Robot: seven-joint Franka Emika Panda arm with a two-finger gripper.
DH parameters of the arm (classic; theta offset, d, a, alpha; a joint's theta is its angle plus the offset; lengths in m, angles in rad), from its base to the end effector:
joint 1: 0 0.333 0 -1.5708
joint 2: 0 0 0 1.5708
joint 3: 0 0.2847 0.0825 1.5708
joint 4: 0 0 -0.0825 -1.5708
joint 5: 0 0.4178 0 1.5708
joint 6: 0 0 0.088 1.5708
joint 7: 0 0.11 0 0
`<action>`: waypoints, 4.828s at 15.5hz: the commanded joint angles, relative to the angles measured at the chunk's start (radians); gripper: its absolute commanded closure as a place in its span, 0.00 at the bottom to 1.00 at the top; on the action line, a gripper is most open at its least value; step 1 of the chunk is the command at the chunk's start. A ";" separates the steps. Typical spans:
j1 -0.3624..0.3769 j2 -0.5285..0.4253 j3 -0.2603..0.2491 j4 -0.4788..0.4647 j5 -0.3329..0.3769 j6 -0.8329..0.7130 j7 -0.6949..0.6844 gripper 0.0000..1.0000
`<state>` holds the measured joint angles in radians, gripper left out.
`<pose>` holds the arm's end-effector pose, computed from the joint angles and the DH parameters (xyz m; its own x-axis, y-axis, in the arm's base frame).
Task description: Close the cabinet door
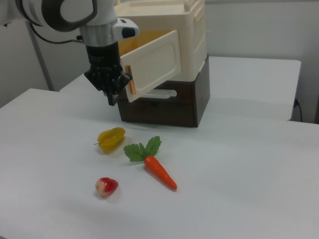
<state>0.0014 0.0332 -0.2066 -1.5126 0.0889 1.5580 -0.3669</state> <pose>0.5865 -0.1101 0.5996 0.9860 0.1612 0.0415 0.1639 -0.9839 -0.0719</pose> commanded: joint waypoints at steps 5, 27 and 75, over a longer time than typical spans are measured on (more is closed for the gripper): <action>0.005 0.057 0.001 -0.014 0.098 0.155 -0.477 1.00; 0.135 0.183 0.024 0.008 0.284 0.677 -0.575 1.00; 0.177 0.110 -0.053 0.029 -0.029 0.001 0.197 0.00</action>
<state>0.1897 0.1965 -0.2620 -1.4388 0.1171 1.6103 -0.1882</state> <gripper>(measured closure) 0.419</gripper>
